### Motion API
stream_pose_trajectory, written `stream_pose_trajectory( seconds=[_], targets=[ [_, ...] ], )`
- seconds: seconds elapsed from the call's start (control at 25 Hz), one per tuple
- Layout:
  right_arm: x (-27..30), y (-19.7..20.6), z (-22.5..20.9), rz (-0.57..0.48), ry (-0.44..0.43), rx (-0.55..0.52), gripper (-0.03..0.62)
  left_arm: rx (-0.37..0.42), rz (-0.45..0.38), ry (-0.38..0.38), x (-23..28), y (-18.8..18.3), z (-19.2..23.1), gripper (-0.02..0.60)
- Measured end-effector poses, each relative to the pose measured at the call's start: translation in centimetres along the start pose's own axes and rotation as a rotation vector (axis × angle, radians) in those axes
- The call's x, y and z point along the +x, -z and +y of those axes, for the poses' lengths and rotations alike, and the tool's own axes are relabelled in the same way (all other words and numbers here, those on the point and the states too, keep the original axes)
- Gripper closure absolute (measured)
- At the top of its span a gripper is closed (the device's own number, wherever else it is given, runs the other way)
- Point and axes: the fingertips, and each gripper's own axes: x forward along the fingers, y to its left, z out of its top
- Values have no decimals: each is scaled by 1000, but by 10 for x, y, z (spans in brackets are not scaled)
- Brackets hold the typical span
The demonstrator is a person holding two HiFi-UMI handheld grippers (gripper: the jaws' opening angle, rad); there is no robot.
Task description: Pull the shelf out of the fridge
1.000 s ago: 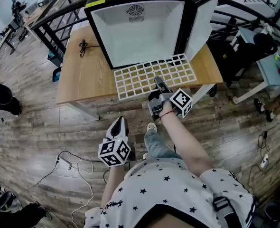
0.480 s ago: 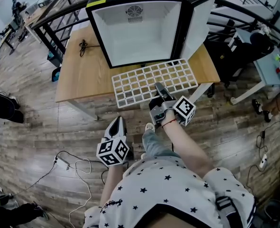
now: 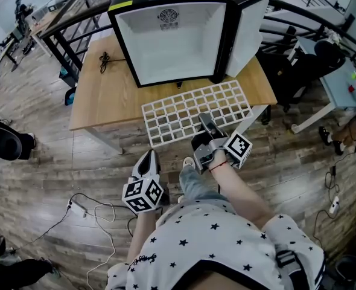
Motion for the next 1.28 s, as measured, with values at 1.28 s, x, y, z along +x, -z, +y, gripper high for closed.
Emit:
stream_pose_trajectory(
  seconds=[1.28],
  targets=[
    [0,6,-3,20,13,53,556,-11,16,-12,4,-1,-2,575]
  ],
)
